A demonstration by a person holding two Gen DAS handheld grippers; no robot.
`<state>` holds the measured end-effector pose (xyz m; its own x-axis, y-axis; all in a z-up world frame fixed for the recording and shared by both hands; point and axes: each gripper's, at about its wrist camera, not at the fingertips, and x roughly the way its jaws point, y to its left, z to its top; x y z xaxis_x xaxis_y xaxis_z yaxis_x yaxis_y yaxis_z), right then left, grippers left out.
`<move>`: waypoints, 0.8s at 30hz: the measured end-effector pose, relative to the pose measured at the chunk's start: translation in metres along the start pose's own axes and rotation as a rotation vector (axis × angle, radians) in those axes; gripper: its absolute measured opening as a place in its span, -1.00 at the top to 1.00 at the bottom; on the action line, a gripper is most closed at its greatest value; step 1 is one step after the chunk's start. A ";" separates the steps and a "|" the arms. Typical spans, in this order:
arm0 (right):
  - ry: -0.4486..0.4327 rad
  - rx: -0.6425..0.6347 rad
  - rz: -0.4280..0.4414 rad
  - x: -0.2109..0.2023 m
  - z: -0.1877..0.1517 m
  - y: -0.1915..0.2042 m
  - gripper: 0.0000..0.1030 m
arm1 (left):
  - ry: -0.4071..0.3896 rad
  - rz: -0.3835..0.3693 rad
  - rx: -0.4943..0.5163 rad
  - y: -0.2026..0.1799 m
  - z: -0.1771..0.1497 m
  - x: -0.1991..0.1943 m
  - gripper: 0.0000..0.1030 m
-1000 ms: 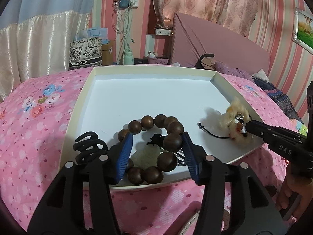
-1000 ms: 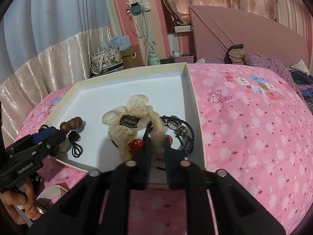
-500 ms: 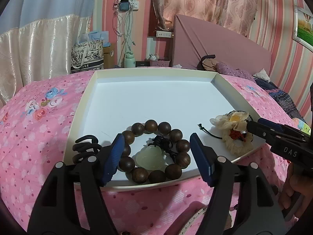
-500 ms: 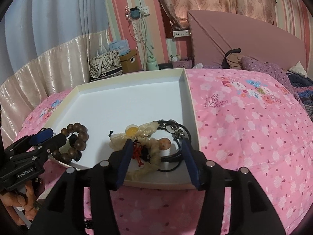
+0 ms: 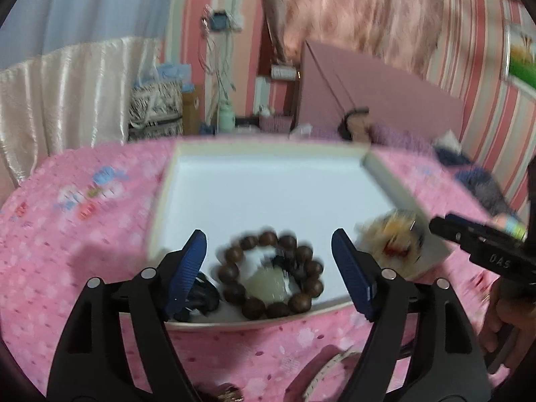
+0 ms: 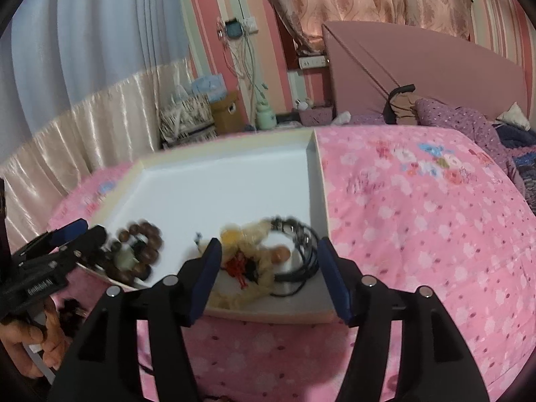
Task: Organize jewelry
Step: 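Grasp the black tagged scrunchie with left tool while right grasps the red-cord pendant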
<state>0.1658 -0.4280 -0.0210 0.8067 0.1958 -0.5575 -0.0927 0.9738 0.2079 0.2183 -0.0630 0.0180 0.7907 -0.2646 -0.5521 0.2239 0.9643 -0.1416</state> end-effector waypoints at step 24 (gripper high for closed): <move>0.160 -0.075 -0.126 -0.056 -0.078 -0.075 -0.15 | 0.139 0.098 0.079 0.074 -0.094 -0.066 -0.67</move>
<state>0.0825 -0.5033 -0.0684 0.7125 0.0818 -0.6968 -0.0444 0.9964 0.0715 0.1288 0.0267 -0.0336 0.7259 -0.1599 -0.6689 0.1978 0.9801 -0.0197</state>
